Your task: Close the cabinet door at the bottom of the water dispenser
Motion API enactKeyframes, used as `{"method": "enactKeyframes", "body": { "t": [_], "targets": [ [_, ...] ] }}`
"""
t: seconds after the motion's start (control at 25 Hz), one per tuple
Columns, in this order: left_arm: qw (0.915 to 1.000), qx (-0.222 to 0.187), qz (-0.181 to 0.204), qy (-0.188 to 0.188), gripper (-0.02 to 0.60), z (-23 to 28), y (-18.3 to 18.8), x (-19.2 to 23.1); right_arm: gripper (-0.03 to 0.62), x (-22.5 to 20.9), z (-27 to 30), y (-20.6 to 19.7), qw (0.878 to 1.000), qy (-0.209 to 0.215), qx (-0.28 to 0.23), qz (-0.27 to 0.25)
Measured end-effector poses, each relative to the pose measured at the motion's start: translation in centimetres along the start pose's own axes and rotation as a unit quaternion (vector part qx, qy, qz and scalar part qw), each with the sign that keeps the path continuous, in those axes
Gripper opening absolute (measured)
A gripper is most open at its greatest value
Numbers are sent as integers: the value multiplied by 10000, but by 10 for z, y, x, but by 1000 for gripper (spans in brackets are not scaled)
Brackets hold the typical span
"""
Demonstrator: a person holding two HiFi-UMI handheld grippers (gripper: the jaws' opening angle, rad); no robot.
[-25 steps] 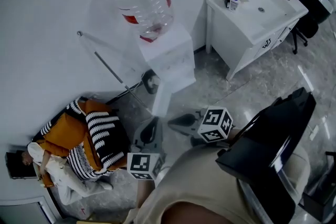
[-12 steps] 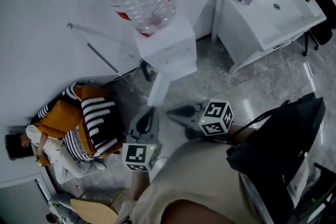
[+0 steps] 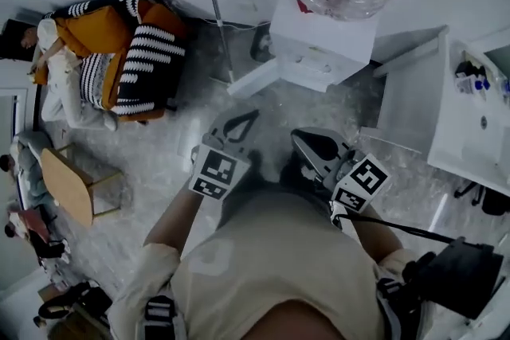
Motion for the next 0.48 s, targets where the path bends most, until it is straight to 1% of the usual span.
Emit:
{"method": "enactKeyframes", "body": {
  "t": [0.12, 0.28, 0.36, 0.48],
  "targets": [
    [9991, 349, -83, 246, -9, 12, -30, 6, 11, -10, 3, 6, 9989, 150, 308, -314],
    [9963, 743, -127, 421, -9, 21, -69, 14, 11, -16, 12, 10, 9976, 237, 488, -440],
    [9950, 912, -74, 412, -9, 26, -91, 21, 11, -18, 20, 10, 9978, 168, 497, -403],
    [9936, 1093, 14, 273, -9, 38, -127, 33, 11, -21, 39, 6, 9982, -54, 515, -309]
  ]
}}
Point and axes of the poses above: the fingertips, and each gripper's own axes: z forward along the fingers, x to its left, y out of its top, the point moved 5 cm from there along -z, backward along the fingers, and after that the axes turned 14 degrees about z, right-handed, at the moved point
